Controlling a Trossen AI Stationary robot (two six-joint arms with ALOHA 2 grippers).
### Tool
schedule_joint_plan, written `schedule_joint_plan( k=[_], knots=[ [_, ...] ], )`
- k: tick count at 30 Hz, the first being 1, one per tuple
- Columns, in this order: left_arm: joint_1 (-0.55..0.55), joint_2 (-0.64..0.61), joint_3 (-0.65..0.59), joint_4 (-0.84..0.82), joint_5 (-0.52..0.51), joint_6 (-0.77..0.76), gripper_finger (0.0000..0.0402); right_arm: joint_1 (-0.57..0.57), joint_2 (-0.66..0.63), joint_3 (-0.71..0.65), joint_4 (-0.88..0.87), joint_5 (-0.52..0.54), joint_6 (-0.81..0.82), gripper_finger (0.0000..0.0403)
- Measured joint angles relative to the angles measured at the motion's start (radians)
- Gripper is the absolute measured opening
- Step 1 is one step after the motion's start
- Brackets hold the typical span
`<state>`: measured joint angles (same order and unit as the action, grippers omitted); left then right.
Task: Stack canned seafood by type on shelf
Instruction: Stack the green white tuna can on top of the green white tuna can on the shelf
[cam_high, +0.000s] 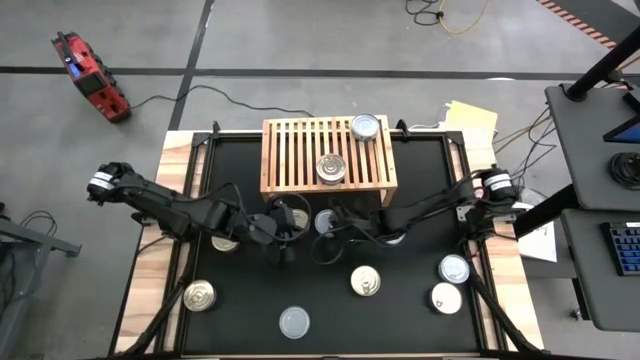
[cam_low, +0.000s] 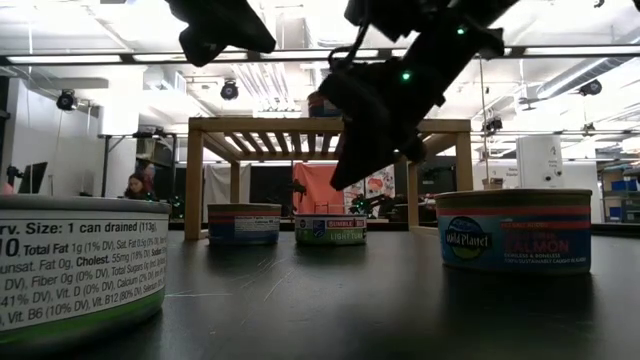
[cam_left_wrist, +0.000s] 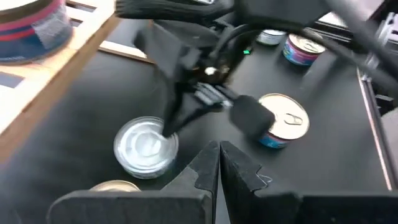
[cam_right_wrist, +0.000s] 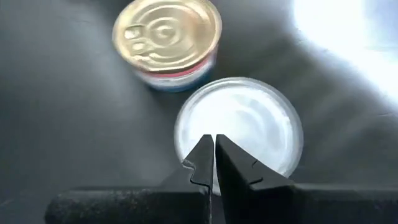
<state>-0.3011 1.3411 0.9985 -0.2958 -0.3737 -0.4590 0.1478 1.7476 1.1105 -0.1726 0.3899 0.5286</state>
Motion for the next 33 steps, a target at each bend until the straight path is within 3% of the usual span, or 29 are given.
schedule_joint_plan(
  k=[12,20,27,33],
  knots=[
    [-0.028,0.000,-0.001,-0.022,-0.002,-0.007,0.0000,-0.002,0.069,0.006,-0.034,0.027,-0.001,0.0009],
    [-0.028,0.000,-0.001,-0.041,-0.008,0.004,0.0000,-0.001,0.060,-0.006,-0.028,-0.037,0.034,0.0009],
    [-0.028,0.000,-0.005,-0.047,-0.008,0.005,0.0000,0.000,0.052,0.008,-0.032,-0.204,0.058,0.0009],
    [-0.031,0.000,-0.009,-0.048,-0.003,0.005,0.0000,0.007,0.052,0.023,-0.032,-0.411,0.055,0.0009]
  ],
)
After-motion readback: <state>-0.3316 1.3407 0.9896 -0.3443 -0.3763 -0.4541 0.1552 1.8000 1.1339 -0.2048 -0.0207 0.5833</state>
